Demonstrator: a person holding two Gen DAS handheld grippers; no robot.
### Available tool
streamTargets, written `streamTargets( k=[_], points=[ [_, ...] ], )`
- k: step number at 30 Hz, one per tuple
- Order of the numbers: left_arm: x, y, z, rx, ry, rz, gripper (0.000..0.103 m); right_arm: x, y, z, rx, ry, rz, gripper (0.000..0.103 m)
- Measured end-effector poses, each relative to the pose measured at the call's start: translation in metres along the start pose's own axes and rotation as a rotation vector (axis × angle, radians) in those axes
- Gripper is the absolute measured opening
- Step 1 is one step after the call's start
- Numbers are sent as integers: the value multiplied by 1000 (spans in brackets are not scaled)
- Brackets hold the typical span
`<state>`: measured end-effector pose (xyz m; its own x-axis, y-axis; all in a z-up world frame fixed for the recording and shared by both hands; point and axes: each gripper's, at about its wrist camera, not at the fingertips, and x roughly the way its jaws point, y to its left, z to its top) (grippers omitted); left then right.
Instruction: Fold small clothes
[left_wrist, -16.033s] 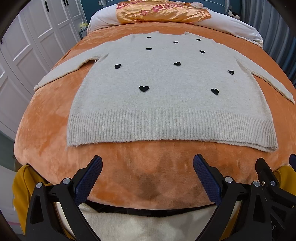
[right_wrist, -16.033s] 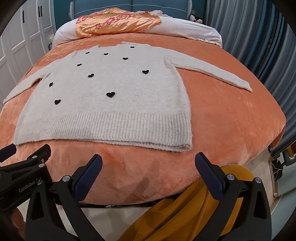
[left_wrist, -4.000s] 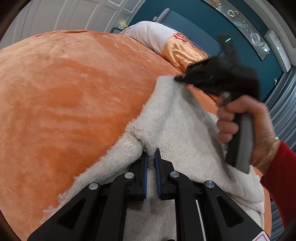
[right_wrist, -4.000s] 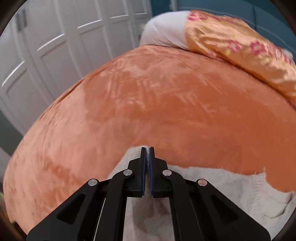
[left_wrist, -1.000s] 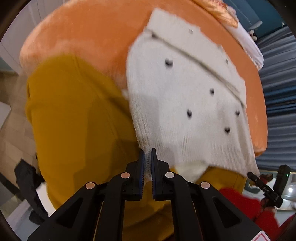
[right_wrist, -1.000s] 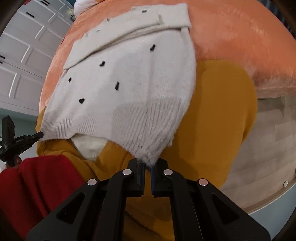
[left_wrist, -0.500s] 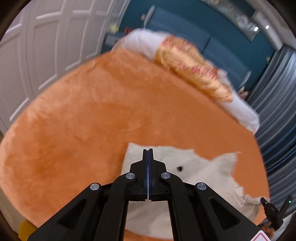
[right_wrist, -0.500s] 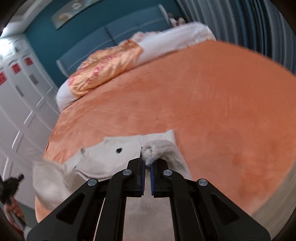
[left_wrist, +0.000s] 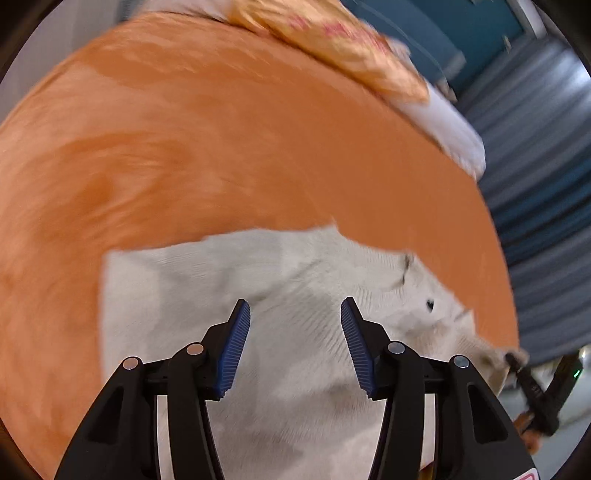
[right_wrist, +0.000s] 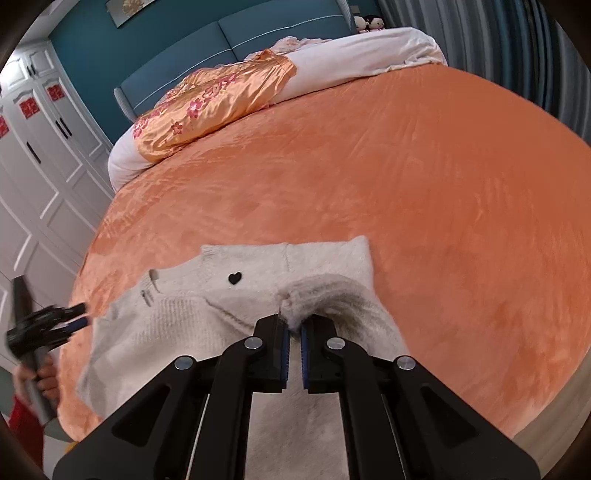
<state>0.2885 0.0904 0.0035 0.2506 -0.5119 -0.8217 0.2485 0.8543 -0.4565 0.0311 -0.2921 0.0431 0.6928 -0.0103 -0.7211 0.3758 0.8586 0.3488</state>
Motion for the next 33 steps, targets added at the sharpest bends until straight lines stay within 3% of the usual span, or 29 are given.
streamTargets(
  k=[5, 6, 7, 9, 10, 12, 14, 15, 17, 21, 23, 24, 25, 28, 33],
  points=[
    [41, -12, 3, 104, 151, -16, 48, 2, -4, -4, 29, 23, 17, 4],
    [48, -12, 1, 117, 182, -23, 30, 3, -3, -5, 30, 27, 17, 4],
    [53, -14, -1, 137, 204, -18, 0, 3, -3, -5, 31, 29, 19, 4],
    [54, -16, -6, 176, 217, 2, 0, 5, -2, -5, 28, 37, 22, 4],
    [48, -19, -7, 188, 192, 2, 0, 6, -1, -4, 26, 38, 24, 4],
    [14, -19, -5, 185, 50, 12, 0, 4, 2, 0, 18, 31, 30, 4],
    [-42, -11, 4, 99, -168, -34, 0, -2, 5, 9, 11, 2, 42, 4],
    [-62, -5, 9, 55, -236, -55, 0, -5, 6, 16, 9, -13, 56, 4],
    [-88, 5, 21, 7, -296, -53, 0, -8, 10, 29, 0, -32, 83, 4],
    [-77, -2, 33, 124, -200, 34, 2, 0, 20, 32, -23, -21, 81, 4],
    [-51, -10, 31, 221, -111, 43, 9, 3, 23, 26, -20, -7, 87, 4],
    [-35, -15, 29, 277, -58, 61, 22, 4, 24, 22, -17, -1, 89, 4],
    [-22, -18, 28, 320, -18, 74, 29, 4, 24, 19, -15, 3, 89, 4],
    [27, -30, 19, 469, 122, 112, 29, 2, 24, 15, -7, 10, 87, 4],
    [72, -34, 12, 516, 289, 14, 30, 0, 19, 16, -2, 18, 79, 4]
  ],
)
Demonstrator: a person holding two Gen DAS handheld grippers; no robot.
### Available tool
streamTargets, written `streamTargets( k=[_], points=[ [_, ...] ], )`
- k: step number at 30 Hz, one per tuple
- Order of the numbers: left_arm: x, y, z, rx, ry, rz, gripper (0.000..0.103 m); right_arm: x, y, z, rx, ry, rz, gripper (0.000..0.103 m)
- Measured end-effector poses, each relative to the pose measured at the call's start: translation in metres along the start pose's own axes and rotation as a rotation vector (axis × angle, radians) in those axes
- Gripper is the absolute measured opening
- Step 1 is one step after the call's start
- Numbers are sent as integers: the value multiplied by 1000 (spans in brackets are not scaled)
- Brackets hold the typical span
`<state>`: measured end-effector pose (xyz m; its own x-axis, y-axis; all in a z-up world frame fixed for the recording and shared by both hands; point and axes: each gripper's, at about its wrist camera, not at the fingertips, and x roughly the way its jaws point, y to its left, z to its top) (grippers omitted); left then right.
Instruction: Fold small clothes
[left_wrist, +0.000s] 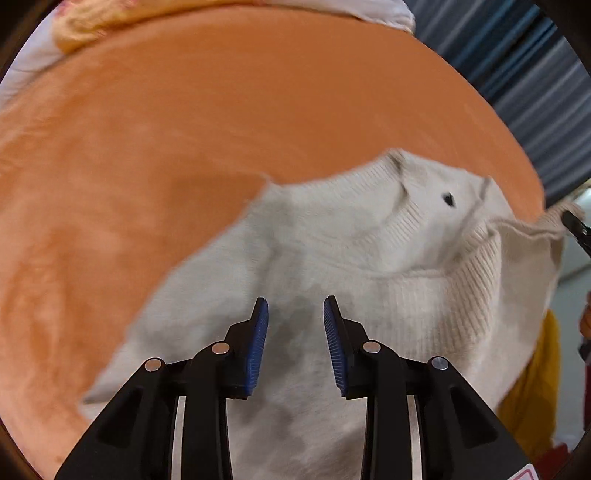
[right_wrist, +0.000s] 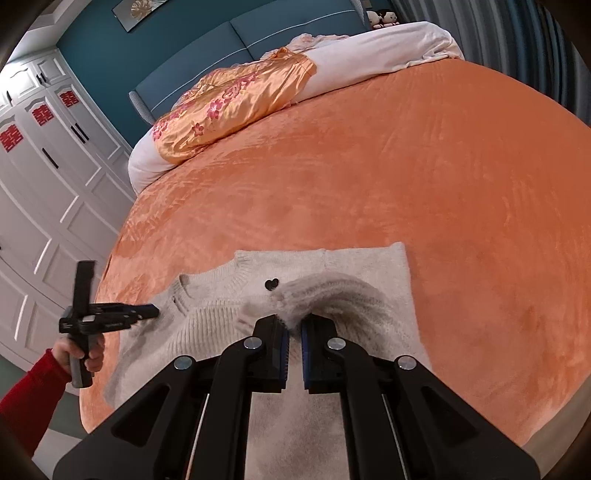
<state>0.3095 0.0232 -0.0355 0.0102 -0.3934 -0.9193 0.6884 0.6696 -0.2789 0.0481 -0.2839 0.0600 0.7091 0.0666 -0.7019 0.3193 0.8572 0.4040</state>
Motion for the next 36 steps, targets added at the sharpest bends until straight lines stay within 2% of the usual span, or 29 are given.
streamTargets(
  k=[3, 5, 7, 9, 10, 12, 14, 16, 19, 22, 26, 27, 28, 29, 31, 33, 36],
  points=[
    [5, -6, 2, 21, 6, -38, 30, 3, -2, -1, 5, 6, -7, 4],
    [2, -5, 2, 2, -15, -60, 0, 6, -4, -2, 11, 10, -13, 4],
    [-17, -7, -3, -30, -105, -52, 0, 7, -5, -3, 11, 11, -15, 4],
    [-52, -8, -13, -64, -248, -44, 0, 6, -7, -4, 8, 11, -15, 4],
    [-68, -5, -18, -95, -311, -17, 0, 6, -7, -4, 5, 11, -15, 4],
    [-80, 0, -19, -117, -333, 67, 0, 7, -7, -3, 7, 12, -13, 4],
    [-75, 7, -17, -115, -287, 35, 5, 8, -7, -3, 1, 13, -15, 4],
    [-57, 14, -14, -108, -198, 26, 26, 10, -7, -3, 8, 13, -16, 4],
    [-36, 12, -3, -37, -138, 35, 47, 7, -8, -5, 27, 8, -7, 4],
    [-19, 8, 1, -1, -97, 43, 56, 7, -7, -5, 21, 10, -10, 4],
    [8, 1, 4, 26, 26, -29, 56, 9, -7, -4, 10, 15, -14, 4],
    [12, -7, 4, 48, 37, -4, 47, 9, -7, -4, 13, 16, -14, 4],
    [14, -8, 1, 59, 36, 24, 20, 9, -7, -4, 15, 15, -14, 4],
    [13, -10, 0, 58, 30, 31, 8, 8, -8, -5, 18, 14, -14, 4],
    [-7, -10, -3, 14, -50, 22, 8, 6, -7, -4, 13, 7, -12, 4],
    [-56, -13, -16, -48, -237, 8, 8, -1, -5, -3, 2, -14, -10, 4],
    [-134, -5, -45, -212, -473, -16, 7, -19, -4, 4, 28, -75, 44, 4]
  ],
)
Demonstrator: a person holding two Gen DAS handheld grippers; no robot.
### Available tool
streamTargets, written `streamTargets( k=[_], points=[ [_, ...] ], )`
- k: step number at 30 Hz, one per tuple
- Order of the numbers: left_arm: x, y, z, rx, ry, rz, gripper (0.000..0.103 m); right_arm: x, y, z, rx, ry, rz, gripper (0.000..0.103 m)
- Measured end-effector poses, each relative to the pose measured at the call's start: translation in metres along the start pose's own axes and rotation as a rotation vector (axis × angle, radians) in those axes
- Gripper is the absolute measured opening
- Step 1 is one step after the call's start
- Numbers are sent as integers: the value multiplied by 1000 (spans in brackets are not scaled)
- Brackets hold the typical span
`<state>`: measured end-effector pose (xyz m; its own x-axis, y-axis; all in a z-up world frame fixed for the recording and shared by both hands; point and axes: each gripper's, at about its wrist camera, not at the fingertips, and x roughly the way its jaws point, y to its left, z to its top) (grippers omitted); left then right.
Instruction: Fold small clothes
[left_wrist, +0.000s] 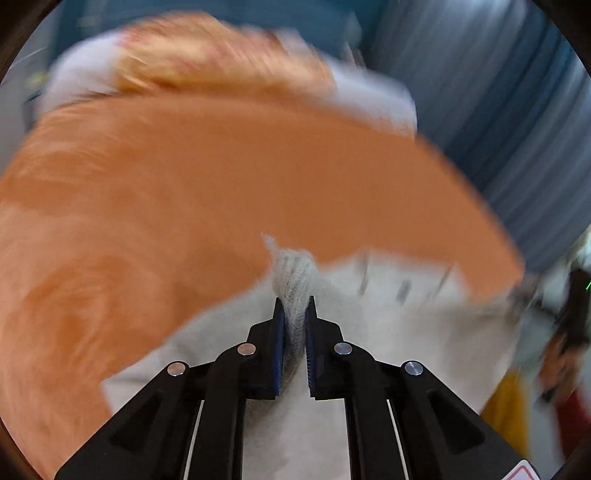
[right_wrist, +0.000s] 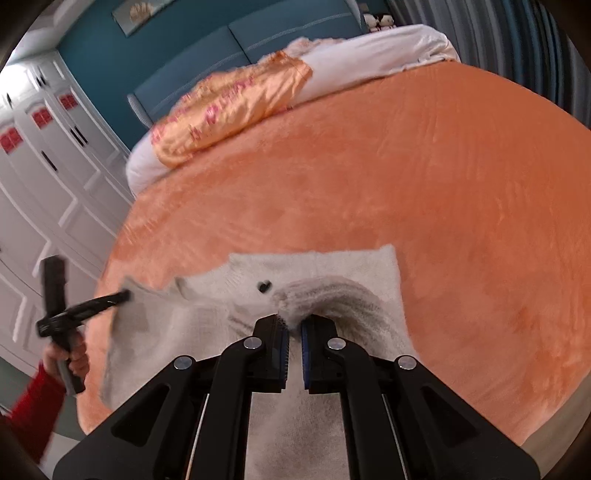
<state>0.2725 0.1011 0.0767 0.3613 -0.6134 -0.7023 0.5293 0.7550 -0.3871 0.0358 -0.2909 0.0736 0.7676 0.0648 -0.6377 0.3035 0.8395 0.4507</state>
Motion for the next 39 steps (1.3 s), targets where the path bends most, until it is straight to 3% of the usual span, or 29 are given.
streamTargets(
  k=[3, 6, 8, 10, 13, 14, 15, 17, 18, 19, 21, 25, 30, 34, 35, 36, 37, 39],
  points=[
    [-68, 9, 5, -79, -172, 62, 7, -15, 8, 25, -9, -106, 44, 4],
    [-85, 28, 8, -146, -208, 134, 7, 2, 18, 53, -29, -148, 69, 4],
    [-61, 41, 4, -173, -164, 223, 7, 40, 20, 61, -42, -99, 37, 4],
    [-14, 60, -8, -216, -62, 310, 7, 91, 13, 60, -34, 5, -7, 4],
    [54, 80, -39, -271, 98, 376, 9, 178, -8, 35, -16, 239, -153, 5],
    [64, 82, -47, -283, 124, 387, 9, 181, -10, 30, -15, 242, -164, 6],
    [66, 81, -53, -300, 122, 395, 13, 169, -7, 31, -16, 198, -163, 8],
    [46, 72, -57, -322, 51, 387, 20, 132, 0, 36, -29, 105, -163, 27],
    [26, 66, -58, -336, 5, 379, 29, 114, 1, 37, -41, 70, -163, 35],
    [11, 61, -61, -347, -26, 371, 47, 85, -1, 35, -57, 22, -165, 49],
    [-26, 48, -76, -368, -97, 373, 68, 51, -11, 22, -68, 1, -175, 53],
    [-63, 41, -122, -434, -84, 387, 76, 11, -48, -31, -8, 70, -210, 57],
    [-61, 39, -193, -593, -11, 346, 76, 2, -74, -75, 117, 141, -190, 57],
    [-53, 38, -213, -671, 7, 294, 73, 17, -64, -82, 126, 167, -154, 57],
    [-52, 37, -212, -664, 9, 309, 68, 23, -57, -81, 107, 175, -155, 49],
    [-52, 36, -210, -657, 19, 315, 47, 25, -54, -80, 81, 185, -165, 39],
    [-53, 38, -205, -650, 35, 303, 26, 28, -49, -77, 59, 200, -186, 10],
    [-68, 35, -202, -641, 27, 268, 20, 13, -48, -71, 80, 175, -148, 9]
  ],
)
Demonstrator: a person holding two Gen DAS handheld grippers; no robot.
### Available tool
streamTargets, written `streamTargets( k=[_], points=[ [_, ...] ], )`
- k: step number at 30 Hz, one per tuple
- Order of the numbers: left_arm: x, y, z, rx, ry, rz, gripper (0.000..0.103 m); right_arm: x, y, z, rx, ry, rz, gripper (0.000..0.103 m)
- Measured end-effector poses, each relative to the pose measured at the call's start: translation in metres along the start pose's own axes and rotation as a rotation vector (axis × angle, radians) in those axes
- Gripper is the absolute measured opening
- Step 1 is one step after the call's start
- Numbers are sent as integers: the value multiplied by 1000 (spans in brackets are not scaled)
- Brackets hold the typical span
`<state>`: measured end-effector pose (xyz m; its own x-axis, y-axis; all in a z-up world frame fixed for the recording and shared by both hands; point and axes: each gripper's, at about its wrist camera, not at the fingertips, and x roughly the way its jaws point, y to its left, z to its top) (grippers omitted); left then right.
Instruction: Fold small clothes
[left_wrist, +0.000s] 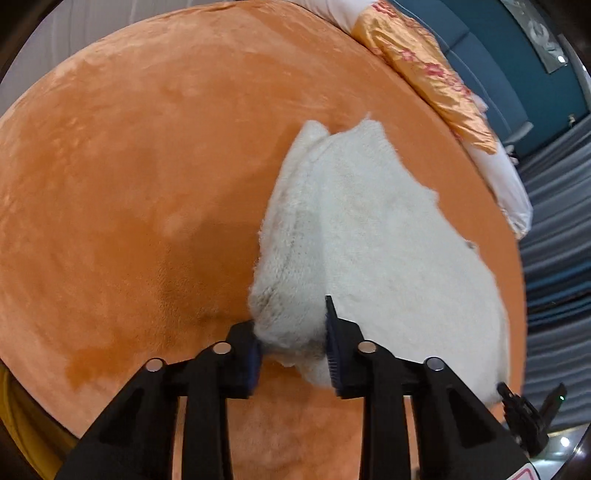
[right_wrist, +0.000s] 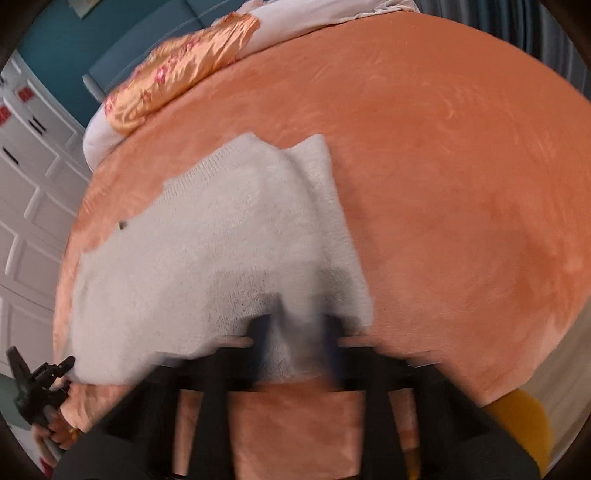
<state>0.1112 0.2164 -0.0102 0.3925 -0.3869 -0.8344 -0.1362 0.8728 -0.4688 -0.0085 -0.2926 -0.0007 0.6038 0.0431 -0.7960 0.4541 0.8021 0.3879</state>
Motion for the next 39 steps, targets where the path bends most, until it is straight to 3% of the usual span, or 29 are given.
streamTargets(
  k=[3, 6, 13, 15, 16, 18, 20, 21, 22, 24, 27, 30, 32, 33, 34, 35, 37, 39],
  points=[
    [-31, 0, -3, 51, -11, -18, 13, -47, -4, -1, -2, -60, 63, 8],
    [-58, 4, -26, 87, 22, -6, 12, -77, -10, -21, -50, -40, 42, 7],
    [-53, 44, -104, 83, 149, 147, 13, -50, -43, -99, -103, 196, -125, 8],
    [-50, 46, -112, 81, 142, 172, 16, -44, -40, -105, -136, 207, -155, 10],
    [-55, 43, -110, 81, 113, 170, 23, -44, -38, -103, -143, 204, -159, 14],
    [-70, 36, -101, 75, 62, 181, 25, -51, -30, -90, -139, 169, -171, 22],
    [-92, 27, -84, 64, -21, 129, 40, -64, -24, -76, -139, 102, -150, 37],
    [-98, 22, -72, 61, -59, 111, 59, -69, -19, -66, -147, 58, -136, 42],
    [-106, 16, -58, 61, -117, 89, 65, -71, -14, -58, -154, 30, -128, 49],
    [-107, 9, -37, 71, -167, 56, 66, -65, 1, -36, -170, -23, -112, 56],
    [-79, -6, -2, 84, -177, 28, 67, -33, 22, -6, -178, -47, -68, 64],
    [-33, -12, 21, 75, -112, 44, 68, 10, 25, 13, -134, -3, -42, 64],
    [-7, -10, 25, 60, -55, 66, 68, 33, 25, 18, -113, 25, -73, 64],
    [11, -7, 26, 61, -13, 64, 67, 41, 21, 20, -108, 47, -81, 64],
    [18, -4, 22, 59, 11, 71, 55, 52, 21, 18, -99, 74, -76, 53],
    [27, -2, 19, 60, 40, 73, 44, 55, 20, 16, -101, 90, -75, 30],
    [24, -6, 20, 66, 37, 47, 6, 45, 28, 14, -131, 75, -49, 7],
    [2, -11, 23, 54, -8, -8, 6, 13, 35, 18, -149, -10, 3, 6]
  ],
)
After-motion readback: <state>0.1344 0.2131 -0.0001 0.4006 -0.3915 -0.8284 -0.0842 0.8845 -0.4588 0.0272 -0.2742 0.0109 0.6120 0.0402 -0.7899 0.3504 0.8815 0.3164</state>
